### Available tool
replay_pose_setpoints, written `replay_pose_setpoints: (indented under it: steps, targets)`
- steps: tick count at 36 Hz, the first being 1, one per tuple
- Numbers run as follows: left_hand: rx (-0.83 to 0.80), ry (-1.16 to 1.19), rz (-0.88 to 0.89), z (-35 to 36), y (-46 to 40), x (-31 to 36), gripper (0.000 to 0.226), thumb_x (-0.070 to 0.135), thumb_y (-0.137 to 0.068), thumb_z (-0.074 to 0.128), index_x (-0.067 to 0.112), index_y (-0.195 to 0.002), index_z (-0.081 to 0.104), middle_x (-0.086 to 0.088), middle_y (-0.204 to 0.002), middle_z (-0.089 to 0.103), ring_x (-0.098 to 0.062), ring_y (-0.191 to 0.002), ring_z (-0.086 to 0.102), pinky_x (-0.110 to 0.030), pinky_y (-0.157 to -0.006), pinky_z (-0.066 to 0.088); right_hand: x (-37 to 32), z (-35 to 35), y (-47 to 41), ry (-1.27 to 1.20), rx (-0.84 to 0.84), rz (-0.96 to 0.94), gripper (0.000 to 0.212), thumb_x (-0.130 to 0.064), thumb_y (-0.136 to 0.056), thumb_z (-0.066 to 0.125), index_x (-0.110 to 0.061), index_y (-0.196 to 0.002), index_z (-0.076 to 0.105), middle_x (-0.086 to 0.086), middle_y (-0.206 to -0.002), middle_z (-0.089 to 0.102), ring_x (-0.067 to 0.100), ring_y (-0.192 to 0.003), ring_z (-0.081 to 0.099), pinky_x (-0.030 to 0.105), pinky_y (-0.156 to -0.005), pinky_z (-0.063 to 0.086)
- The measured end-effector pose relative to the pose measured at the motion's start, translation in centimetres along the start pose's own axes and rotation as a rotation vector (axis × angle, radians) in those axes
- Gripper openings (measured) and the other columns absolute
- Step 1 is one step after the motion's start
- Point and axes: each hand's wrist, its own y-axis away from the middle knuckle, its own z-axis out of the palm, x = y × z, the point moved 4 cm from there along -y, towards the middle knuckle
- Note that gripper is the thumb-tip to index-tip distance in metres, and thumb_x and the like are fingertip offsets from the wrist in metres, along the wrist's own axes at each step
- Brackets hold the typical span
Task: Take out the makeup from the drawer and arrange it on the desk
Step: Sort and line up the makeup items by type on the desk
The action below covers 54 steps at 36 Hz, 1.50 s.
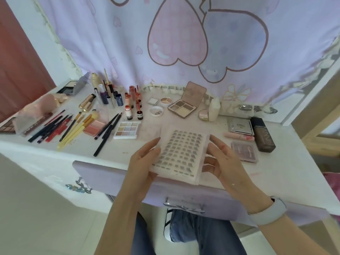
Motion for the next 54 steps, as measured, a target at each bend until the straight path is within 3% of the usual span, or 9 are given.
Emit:
replay_pose_setpoints:
  steps: [3,8,15,18,25,32,44,49,54]
  targets:
    - [0.001,0.068,-0.059,-0.1,1.1,-0.2,0.026,0.018,-0.082,0.059,0.010,-0.105,0.070,-0.010,-0.102,0.071,-0.022,-0.088,0.069,-0.029,-0.063,0.056,-0.7,-0.1,1.3,0.218,-0.013,-0.152,0.051,-0.010,-0.095,0.046,-0.036,-0.136,0.029,0.000,-0.113,0.061,0.011,-0.078,0.064,0.026,-0.066,0.056]
    - [0.038,0.191,-0.150,-0.5,2.3,-0.2,0.042,0.026,-0.072,0.062,0.000,-0.104,0.069,-0.017,-0.104,0.068,-0.026,-0.085,0.069,-0.031,-0.066,0.058,-1.7,0.8,3.4,0.747,-0.183,-0.514,0.043,-0.033,-0.087,0.048,-0.041,-0.128,0.038,-0.008,-0.142,0.028,-0.005,-0.120,0.040,0.014,-0.092,0.043]
    - [-0.115,0.177,0.002,0.4,3.6,1.4,0.065,0.029,-0.061,0.077,0.007,-0.120,0.061,-0.013,-0.116,0.065,-0.026,-0.101,0.065,-0.034,-0.072,0.057,-1.1,0.8,3.8,0.924,-0.212,-0.516,0.044,-0.020,-0.089,0.058,-0.042,-0.124,0.045,-0.018,-0.142,0.028,0.011,-0.134,0.028,0.019,-0.108,0.028]
    - [-0.010,-0.081,0.181,0.5,4.1,1.4,0.045,0.014,-0.079,0.065,0.020,-0.123,0.058,-0.002,-0.113,0.069,-0.020,-0.102,0.065,-0.027,-0.072,0.055,-0.5,0.7,3.5,0.889,-0.224,-0.410,0.050,-0.006,-0.094,0.049,-0.045,-0.124,0.041,-0.026,-0.145,0.021,0.001,-0.140,0.013,0.015,-0.112,0.016]
    - [-0.082,-0.604,0.617,3.8,5.9,1.6,0.059,0.011,-0.086,0.057,0.057,-0.122,0.047,0.027,-0.127,0.055,0.003,-0.116,0.053,-0.010,-0.085,0.046,-1.9,3.1,2.9,0.438,-0.151,-0.172,0.045,-0.045,-0.082,0.050,-0.037,-0.126,0.046,-0.019,-0.138,0.042,-0.004,-0.128,0.039,0.026,-0.109,0.034]
    - [-0.196,-0.692,0.596,4.6,5.2,0.4,0.060,0.008,-0.083,0.060,0.038,-0.133,0.046,0.024,-0.138,0.046,-0.002,-0.130,0.041,-0.015,-0.105,0.033,-2.0,3.9,2.3,0.159,-0.224,-0.210,0.041,-0.009,-0.096,0.044,-0.010,-0.137,0.045,0.006,-0.129,0.059,0.022,-0.116,0.058,0.041,-0.099,0.047]
    - [-0.070,-0.726,0.590,5.6,3.8,-0.7,0.036,0.030,-0.087,0.058,0.029,-0.123,0.056,0.015,-0.140,0.044,-0.001,-0.131,0.036,-0.036,-0.109,0.036,-1.0,1.4,2.4,0.348,-0.286,-0.268,0.033,-0.017,-0.082,0.045,-0.029,-0.108,0.062,-0.008,-0.111,0.069,0.015,-0.108,0.062,0.035,-0.091,0.051]
    - [-0.056,-0.754,0.548,5.8,2.3,0.1,0.042,0.042,-0.081,0.065,0.048,-0.120,0.050,0.019,-0.145,0.033,0.011,-0.130,0.031,-0.025,-0.104,0.038,-2.3,1.9,2.6,0.553,-0.381,-0.286,0.033,-0.018,-0.085,0.045,-0.039,-0.110,0.052,-0.032,-0.107,0.063,-0.006,-0.104,0.059,0.011,-0.084,0.047]
    - [-0.091,-0.681,0.462,5.3,1.7,-0.6,0.057,0.042,-0.076,0.066,0.047,-0.128,0.044,0.025,-0.141,0.039,0.008,-0.127,0.037,-0.032,-0.100,0.046,-2.1,1.7,2.5,0.738,-0.362,-0.336,0.045,-0.008,-0.089,0.045,-0.044,-0.116,0.051,-0.022,-0.111,0.065,0.005,-0.103,0.062,0.026,-0.104,0.038]
